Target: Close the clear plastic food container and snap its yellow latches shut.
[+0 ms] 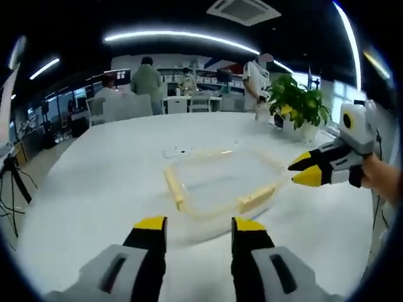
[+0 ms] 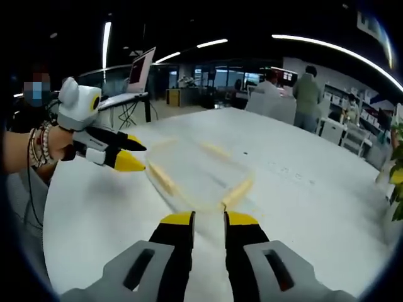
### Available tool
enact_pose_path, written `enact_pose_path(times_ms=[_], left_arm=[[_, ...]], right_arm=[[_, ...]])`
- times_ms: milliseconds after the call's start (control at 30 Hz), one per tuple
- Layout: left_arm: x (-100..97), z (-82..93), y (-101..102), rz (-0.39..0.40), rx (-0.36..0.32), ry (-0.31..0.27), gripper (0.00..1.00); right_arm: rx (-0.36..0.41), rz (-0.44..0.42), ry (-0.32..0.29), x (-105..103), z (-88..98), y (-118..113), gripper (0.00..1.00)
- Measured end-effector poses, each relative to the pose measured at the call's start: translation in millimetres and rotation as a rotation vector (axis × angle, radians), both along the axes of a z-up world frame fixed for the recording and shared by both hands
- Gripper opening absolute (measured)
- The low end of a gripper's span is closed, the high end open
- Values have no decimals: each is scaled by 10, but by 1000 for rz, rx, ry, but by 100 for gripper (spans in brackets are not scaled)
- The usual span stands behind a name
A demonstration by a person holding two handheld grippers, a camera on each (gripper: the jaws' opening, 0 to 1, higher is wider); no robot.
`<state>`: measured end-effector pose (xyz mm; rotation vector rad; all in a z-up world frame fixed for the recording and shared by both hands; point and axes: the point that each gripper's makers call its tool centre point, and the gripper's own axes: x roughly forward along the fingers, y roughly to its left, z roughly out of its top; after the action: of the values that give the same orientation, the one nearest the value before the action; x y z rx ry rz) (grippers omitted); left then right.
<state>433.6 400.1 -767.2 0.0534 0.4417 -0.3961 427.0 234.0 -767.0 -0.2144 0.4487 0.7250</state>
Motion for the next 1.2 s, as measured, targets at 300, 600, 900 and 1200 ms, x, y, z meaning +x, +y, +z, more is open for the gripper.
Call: enact_pose_path(times_ms=[300,600,900,1200], left_arm=[[-250,261,-60,-50,-25,-56,77],[-657,471,-138,-168,-94,-62,99],[-1174,739,64,-239,-66,-145,99],[-1904,1079,418,-305,-120,-276,99]], right_arm=[[67,-16,-18,-251,231,78,58],[107,-58,-25,-563,412,118,98],[161,-62,-124,-1056,675,201,100],[256,-93,-250,-1557,1022,199,100]])
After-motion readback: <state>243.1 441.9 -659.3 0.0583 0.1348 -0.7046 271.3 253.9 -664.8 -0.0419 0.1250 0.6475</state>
